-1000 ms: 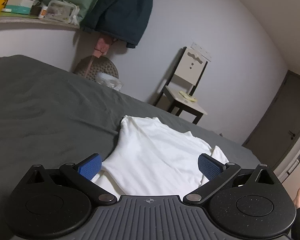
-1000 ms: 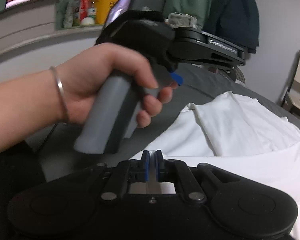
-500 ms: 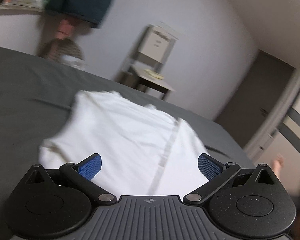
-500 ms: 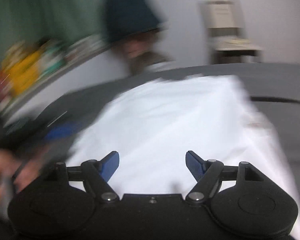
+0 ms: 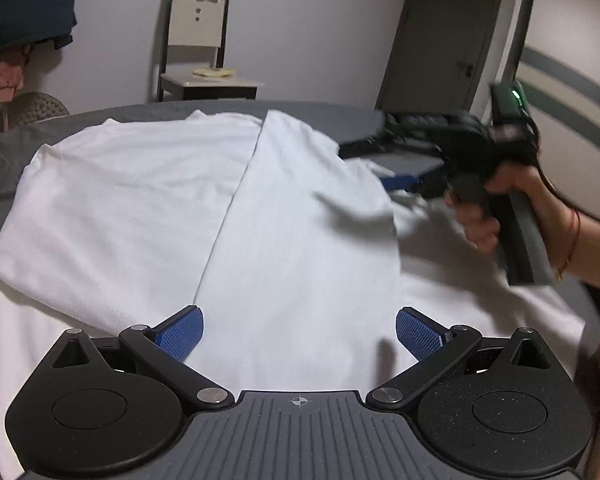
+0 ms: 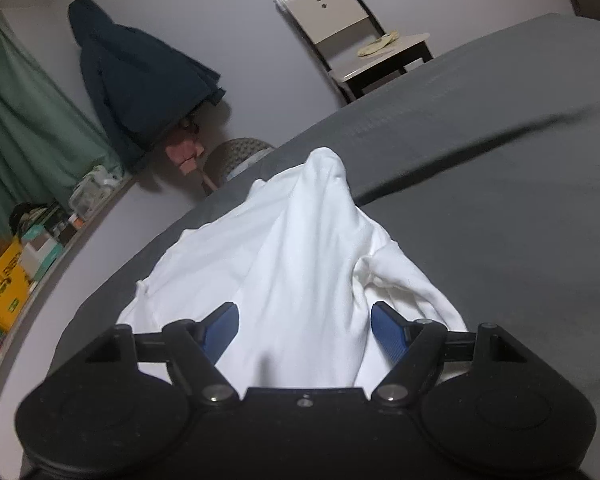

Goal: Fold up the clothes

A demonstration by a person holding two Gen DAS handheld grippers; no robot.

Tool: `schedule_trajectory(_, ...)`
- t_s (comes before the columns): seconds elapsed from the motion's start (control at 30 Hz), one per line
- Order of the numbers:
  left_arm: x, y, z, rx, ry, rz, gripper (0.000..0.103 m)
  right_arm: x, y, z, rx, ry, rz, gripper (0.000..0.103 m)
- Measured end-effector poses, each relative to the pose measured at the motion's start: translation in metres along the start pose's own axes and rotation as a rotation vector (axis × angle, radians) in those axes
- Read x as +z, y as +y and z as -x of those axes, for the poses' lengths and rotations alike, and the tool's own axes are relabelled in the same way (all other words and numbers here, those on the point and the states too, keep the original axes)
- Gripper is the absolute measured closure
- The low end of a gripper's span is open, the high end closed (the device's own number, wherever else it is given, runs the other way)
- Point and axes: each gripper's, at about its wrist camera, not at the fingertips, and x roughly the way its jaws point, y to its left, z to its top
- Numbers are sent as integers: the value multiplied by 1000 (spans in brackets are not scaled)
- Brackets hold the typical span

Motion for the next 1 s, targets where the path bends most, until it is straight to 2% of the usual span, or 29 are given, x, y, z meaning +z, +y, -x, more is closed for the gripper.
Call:
schedule_trajectory(0.17, -9, -7, 3, 23, -3, -87, 0, 13, -3, -22, -43, -72, 8, 31)
schedule_trajectory(0.23, -10, -8, 5, 23, -2, -96, 0, 17, -6, -14, -86, -115, -3, 33)
schedule_trajectory(0.33, -10, -9, 7, 19, 1, -92, 0, 20, -16, 0, -112, -153, -31, 43)
schedule_trajectory(0.4, -12, -10, 7, 25, 5, -105, 0, 19, -29, 5, -122, -145, -62, 44)
schedule_trajectory(0.43, -13, -12, 7, 29, 8, -115, 0, 19, -37, 6, -118, -130, -85, 49)
schedule_trajectory(0.47, -14, -13, 7, 32, 12, -126, 0, 18, -46, 6, -114, -116, -108, 59)
schedule_trajectory(0.53, -15, -15, 9, 38, 23, -147, 0, 17, -55, 10, -95, -112, -137, 64)
schedule_trajectory(0.6, -12, -15, 11, 35, 37, -147, 0, 18, -53, 15, -103, -87, -129, 61)
schedule_trajectory(0.67, -10, -14, 13, 25, 46, -135, 0, 20, -41, 23, -136, -82, -96, 39)
schedule_trajectory(0.73, -7, -11, 14, 14, 51, -121, 0, 25, -20, 36, -203, -125, -9, 31)
schedule_trajectory(0.8, -6, -11, 14, 12, 56, -116, 0, 36, 2, 40, -225, -164, 84, 30)
schedule_trajectory(0.83, -6, -12, 12, 13, 59, -119, 0, 46, 12, 35, -225, -154, 122, 29)
schedule_trajectory(0.9, -6, -13, 10, 17, 62, -132, 0, 75, 36, 11, -237, -104, 193, 29)
schedule_trajectory(1.0, -7, -16, 8, 21, 65, -159, 0, 124, 72, -48, -310, 45, 266, 29)
